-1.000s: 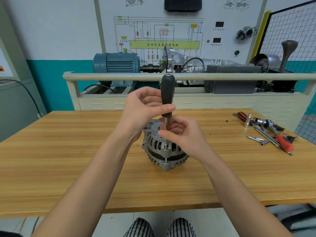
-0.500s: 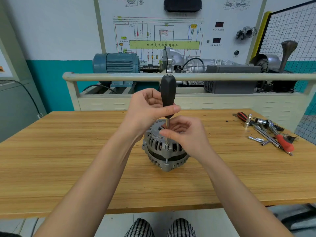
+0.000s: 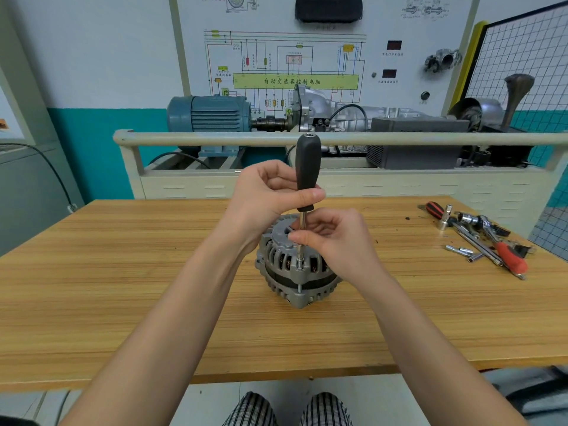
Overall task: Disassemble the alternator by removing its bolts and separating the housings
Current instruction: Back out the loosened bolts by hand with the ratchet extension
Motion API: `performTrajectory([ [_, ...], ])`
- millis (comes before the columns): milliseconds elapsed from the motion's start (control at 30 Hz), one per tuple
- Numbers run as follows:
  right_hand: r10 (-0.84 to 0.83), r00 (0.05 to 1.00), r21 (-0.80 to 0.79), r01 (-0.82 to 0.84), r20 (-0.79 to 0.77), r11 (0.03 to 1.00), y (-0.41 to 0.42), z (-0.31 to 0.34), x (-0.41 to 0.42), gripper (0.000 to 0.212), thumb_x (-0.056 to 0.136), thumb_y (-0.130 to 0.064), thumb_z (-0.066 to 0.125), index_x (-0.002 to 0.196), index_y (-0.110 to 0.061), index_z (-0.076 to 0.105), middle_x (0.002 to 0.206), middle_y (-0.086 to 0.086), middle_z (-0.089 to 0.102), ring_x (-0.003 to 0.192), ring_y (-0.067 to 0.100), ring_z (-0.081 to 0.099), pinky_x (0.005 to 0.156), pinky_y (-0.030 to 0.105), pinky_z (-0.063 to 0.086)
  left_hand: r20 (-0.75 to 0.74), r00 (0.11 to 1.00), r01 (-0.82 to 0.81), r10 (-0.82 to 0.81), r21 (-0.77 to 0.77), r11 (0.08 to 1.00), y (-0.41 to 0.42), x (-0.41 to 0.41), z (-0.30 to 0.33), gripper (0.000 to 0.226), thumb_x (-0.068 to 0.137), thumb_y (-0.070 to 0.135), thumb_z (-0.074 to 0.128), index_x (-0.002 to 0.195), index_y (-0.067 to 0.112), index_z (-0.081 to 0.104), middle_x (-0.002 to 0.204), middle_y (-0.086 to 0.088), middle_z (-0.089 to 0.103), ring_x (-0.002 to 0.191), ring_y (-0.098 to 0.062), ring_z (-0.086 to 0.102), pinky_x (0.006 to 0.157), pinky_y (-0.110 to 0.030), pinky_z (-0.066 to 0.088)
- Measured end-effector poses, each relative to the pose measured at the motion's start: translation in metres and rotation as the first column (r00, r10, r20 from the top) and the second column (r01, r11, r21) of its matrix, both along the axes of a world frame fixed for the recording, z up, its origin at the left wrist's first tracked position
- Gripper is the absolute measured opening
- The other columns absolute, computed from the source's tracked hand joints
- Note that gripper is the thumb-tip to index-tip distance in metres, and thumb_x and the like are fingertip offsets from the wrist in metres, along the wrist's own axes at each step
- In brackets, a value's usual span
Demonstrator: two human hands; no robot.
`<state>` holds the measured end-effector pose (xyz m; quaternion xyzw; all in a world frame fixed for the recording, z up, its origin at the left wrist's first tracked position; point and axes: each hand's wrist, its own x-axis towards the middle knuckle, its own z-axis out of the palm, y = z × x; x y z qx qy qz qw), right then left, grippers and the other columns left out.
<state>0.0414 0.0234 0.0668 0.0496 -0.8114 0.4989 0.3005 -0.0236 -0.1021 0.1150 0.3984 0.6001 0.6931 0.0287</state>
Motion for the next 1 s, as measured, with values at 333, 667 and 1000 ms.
performTrajectory([
  [333,0.011,0.997,0.079,-0.017,0.074,0.997,0.001,0.004,0.0,0.013,0.078,-0.017,0.078,0.088,-0.019,0.07,0.081,-0.002,0.071,0.079,0.012,0.067,0.079,0.03,0.056,0.036,0.999,0.032,-0.032,0.009,0.999,-0.001,0.001,0.001,0.033,0.061,0.017,0.078,0.091,0.007,0.069,0.082,-0.008,0.076,0.078,-0.019,0.073,0.069,-0.025,0.055],
  [667,-0.054,0.999,0.039,0.053,0.01,0.998,0.004,0.003,0.002,0.026,0.078,-0.01,0.078,0.072,-0.034,0.069,0.07,-0.009,0.071,0.066,0.007,0.063,0.069,0.023,0.053,0.091,0.976,0.2,-0.199,0.005,0.98,0.0,0.0,-0.002,0.031,0.082,0.013,0.064,0.111,0.003,0.064,0.098,-0.013,0.074,0.094,-0.027,0.07,0.091,-0.037,0.055],
  [1000,-0.021,1.0,-0.011,0.021,0.014,1.0,0.008,0.005,0.009,0.028,0.073,-0.008,0.081,0.073,-0.034,0.07,0.07,-0.014,0.072,0.063,0.0,0.063,0.066,0.019,0.054,-0.033,0.999,-0.025,0.023,-0.043,0.999,0.011,0.004,0.002,0.028,0.06,0.022,0.081,0.084,0.012,0.071,0.073,-0.005,0.075,0.071,-0.017,0.073,0.066,-0.021,0.055],
])
